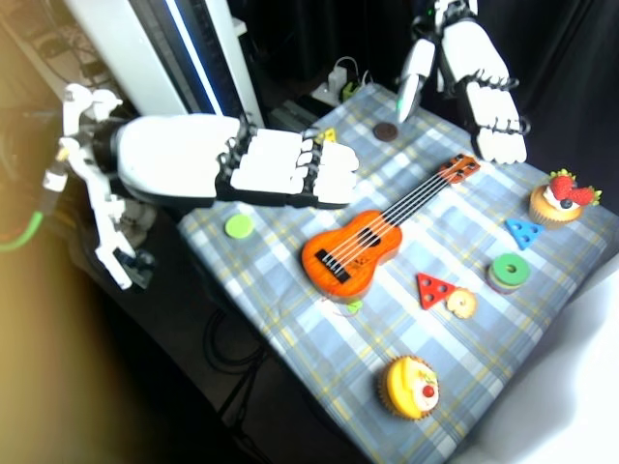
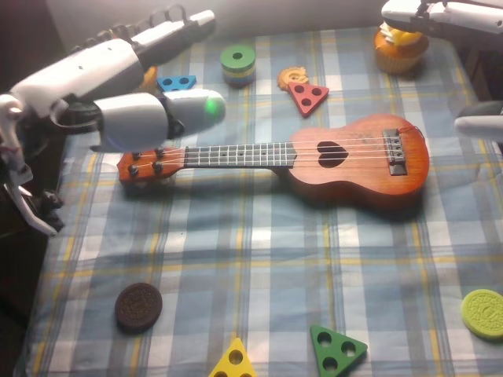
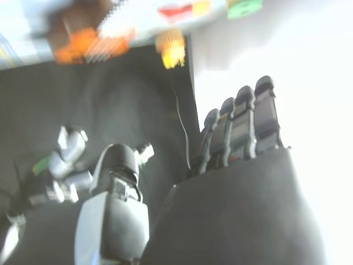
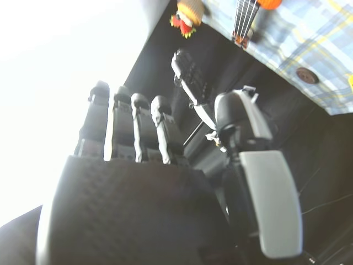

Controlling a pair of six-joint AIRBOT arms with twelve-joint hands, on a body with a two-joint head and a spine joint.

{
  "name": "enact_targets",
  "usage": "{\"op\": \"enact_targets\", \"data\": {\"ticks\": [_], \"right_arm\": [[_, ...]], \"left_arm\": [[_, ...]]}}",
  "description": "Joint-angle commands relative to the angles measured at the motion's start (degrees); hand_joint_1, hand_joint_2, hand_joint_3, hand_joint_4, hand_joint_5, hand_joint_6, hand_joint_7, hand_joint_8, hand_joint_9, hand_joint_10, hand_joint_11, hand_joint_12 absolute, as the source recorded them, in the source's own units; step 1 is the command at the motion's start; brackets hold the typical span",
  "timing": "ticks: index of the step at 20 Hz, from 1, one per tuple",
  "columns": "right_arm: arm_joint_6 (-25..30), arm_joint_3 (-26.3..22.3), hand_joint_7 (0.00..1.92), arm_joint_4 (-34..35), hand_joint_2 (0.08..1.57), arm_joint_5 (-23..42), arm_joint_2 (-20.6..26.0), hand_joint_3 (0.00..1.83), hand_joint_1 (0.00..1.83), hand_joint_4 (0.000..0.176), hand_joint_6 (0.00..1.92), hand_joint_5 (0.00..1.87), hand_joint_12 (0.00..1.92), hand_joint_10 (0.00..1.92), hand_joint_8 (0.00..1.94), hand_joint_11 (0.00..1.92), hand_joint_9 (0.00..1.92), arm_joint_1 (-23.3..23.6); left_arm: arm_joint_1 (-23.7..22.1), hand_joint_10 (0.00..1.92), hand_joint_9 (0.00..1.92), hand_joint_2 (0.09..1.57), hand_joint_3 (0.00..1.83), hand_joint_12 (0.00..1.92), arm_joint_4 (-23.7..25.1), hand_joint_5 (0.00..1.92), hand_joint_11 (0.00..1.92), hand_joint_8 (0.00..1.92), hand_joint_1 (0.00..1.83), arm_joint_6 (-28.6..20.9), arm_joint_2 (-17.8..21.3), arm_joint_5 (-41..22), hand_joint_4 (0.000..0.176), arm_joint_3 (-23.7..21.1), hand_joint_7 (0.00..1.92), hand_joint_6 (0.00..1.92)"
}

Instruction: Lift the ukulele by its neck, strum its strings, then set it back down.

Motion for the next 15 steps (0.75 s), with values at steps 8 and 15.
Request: {"op": "enact_targets", "data": {"ticks": [8, 15], "right_arm": [[-10.51, -2.57, 0.0, 16.52, 1.35, 21.59, 2.34, 0.0, 0.63, 0.025, 0.0, 0.0, 0.44, 0.0, 0.0, 0.0, 0.0, -9.25], [-12.29, -3.48, 0.0, 22.72, 1.24, 34.16, 2.49, 0.0, 0.58, 0.026, 0.0, 0.0, 0.34, 0.0, 0.0, 0.0, 0.0, -15.33]], "left_arm": [[8.18, 0.0, 0.0, 1.22, 0.01, 0.0, 0.53, 0.0, 0.0, 0.0, 0.5, -23.95, 3.43, -32.65, 0.116, 0.8, 0.0, 0.0], [13.76, 0.0, 0.0, 1.21, 0.0, 0.01, -2.32, 0.0, 0.02, 0.0, 0.36, -30.35, 4.53, -45.89, 0.108, 0.4, 0.0, 0.0]]}}
